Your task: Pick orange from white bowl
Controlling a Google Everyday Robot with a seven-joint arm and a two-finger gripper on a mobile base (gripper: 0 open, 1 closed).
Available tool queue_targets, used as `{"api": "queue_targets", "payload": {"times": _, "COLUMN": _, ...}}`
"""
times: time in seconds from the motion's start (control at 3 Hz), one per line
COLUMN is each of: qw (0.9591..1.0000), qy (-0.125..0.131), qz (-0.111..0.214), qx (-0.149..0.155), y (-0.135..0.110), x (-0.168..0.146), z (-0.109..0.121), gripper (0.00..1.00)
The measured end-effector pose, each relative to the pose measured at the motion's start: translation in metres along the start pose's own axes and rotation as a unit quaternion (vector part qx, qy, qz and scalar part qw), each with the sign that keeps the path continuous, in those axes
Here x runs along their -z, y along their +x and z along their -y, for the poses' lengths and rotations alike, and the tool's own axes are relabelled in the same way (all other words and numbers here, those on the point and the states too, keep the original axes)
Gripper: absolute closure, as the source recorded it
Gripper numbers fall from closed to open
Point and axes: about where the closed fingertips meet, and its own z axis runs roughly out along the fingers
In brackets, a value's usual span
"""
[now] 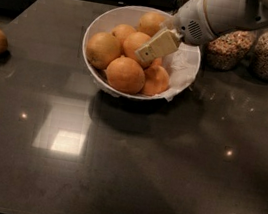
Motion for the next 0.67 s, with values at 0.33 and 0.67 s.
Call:
{"api": "queue_targets", "payload": {"times": 0.33, "qw": 0.9999, "qy": 0.016, "qz": 0.002, "qx": -0.001, "y": -0.0013, "x": -0.0036, "z": 0.0199, "gripper": 0.27}}
{"api": "queue_targets", "payload": {"times": 0.67, "qw": 0.9999, "qy": 0.011, "qz": 0.000, "qx": -0.004, "y": 0.0003, "x": -0.0093, "z": 0.0203, "gripper": 0.29}}
